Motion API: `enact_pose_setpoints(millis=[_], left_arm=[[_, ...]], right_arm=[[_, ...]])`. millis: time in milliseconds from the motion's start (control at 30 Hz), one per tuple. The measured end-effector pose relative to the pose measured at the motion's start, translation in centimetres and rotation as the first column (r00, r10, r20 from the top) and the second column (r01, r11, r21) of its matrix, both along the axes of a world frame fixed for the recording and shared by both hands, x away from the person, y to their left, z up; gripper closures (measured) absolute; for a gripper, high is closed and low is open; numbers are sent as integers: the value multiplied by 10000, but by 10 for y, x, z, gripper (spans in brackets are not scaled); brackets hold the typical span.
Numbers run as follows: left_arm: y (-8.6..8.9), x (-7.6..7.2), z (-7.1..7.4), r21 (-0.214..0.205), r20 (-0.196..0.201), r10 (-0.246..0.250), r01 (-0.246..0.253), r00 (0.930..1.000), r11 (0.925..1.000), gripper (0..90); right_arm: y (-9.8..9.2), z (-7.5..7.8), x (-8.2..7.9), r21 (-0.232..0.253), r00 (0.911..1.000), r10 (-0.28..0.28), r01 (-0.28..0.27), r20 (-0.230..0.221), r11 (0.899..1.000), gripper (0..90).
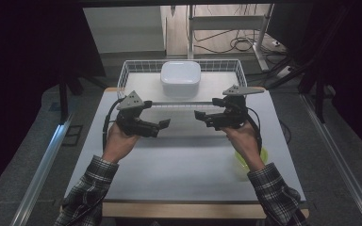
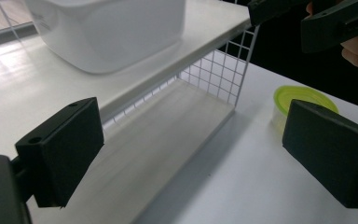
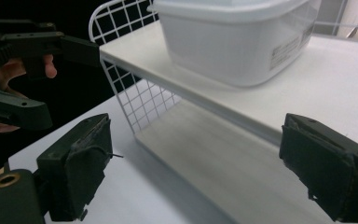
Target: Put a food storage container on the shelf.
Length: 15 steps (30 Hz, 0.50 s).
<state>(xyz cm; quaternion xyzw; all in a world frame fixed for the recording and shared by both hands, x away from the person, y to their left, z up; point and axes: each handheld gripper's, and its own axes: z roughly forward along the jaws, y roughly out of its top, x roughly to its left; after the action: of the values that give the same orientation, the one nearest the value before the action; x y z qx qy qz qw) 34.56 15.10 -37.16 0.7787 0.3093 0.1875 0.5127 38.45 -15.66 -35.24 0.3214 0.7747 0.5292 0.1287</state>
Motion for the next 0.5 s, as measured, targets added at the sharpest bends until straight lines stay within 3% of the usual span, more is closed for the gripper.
enact_pose_setpoints(millis=[333,500], left_arm=[[1,-19,-17,180,-86,-201,203,9998,9996,49],[5,-29,-23,-11,-120,-246,246,9996,9997,46]], right_arm=[[-5,-17,-17,-402,9996,239,-232,166,9989,62],[-9,-25,-26,-544,9991,342,-327,270,9980,51]])
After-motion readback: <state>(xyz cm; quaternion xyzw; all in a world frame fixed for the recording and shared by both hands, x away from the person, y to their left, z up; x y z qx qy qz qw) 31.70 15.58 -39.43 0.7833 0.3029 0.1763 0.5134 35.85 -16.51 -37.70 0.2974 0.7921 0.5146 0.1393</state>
